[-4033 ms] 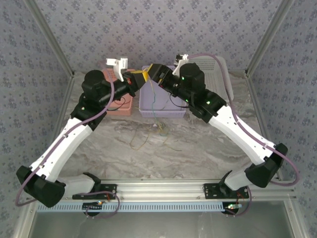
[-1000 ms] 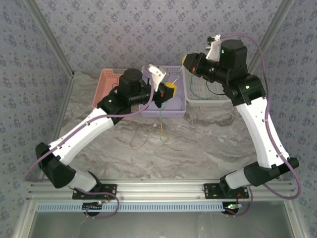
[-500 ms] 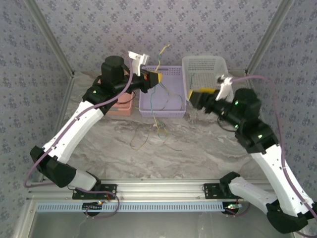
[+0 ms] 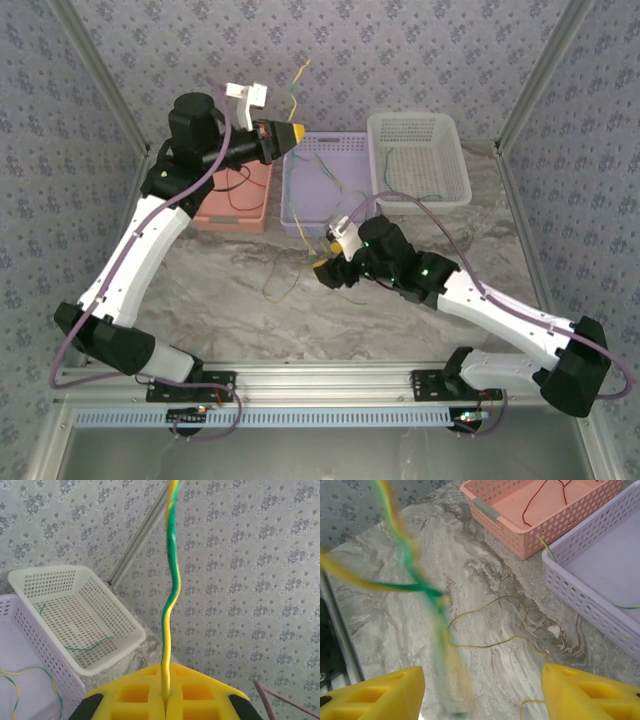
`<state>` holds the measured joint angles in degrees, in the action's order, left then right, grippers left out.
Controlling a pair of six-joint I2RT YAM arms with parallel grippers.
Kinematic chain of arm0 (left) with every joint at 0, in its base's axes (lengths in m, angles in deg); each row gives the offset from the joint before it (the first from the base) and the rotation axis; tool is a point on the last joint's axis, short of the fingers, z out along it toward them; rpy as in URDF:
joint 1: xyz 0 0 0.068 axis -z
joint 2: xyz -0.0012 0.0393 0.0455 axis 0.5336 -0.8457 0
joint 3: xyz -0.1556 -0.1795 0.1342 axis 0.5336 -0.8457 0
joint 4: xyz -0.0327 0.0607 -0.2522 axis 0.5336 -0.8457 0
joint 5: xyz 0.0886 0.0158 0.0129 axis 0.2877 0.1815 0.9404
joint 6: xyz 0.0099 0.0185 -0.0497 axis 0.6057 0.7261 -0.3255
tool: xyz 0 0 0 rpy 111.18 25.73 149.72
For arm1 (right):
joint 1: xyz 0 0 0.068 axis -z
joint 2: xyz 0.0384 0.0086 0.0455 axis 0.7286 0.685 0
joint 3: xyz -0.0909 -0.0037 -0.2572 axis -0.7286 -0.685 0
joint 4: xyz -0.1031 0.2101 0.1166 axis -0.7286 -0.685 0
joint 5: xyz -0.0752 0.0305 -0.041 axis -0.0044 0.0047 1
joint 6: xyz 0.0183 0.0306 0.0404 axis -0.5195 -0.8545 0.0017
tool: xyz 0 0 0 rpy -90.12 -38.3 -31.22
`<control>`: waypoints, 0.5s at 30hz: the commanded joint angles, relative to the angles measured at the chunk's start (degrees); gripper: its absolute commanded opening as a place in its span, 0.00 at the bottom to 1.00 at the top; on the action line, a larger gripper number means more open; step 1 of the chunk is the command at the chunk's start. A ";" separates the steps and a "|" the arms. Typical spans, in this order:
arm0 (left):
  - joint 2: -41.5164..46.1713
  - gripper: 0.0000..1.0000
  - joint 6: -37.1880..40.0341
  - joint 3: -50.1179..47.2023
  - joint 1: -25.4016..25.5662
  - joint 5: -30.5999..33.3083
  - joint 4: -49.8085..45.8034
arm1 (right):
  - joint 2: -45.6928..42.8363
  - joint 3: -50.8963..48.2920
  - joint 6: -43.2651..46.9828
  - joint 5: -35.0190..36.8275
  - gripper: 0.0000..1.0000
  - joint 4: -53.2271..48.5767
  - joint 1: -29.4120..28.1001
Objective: Untangle the cables
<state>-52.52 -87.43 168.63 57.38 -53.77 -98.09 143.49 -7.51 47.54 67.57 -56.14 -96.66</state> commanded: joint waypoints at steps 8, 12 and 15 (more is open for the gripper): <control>0.71 0.00 0.18 0.87 -0.45 -1.84 -0.86 | 3.09 4.68 0.87 -6.12 0.39 5.74 2.24; 1.09 0.00 1.10 0.26 -0.43 -0.89 -1.71 | 2.02 4.48 0.01 -7.34 0.22 6.46 2.27; 1.87 0.00 1.74 -0.92 -0.92 1.30 -2.55 | 0.06 3.29 -1.70 -7.20 0.00 7.48 2.57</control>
<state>-52.50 -86.95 168.52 57.27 -53.49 -99.56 146.11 -4.73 47.71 61.49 -50.85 -94.51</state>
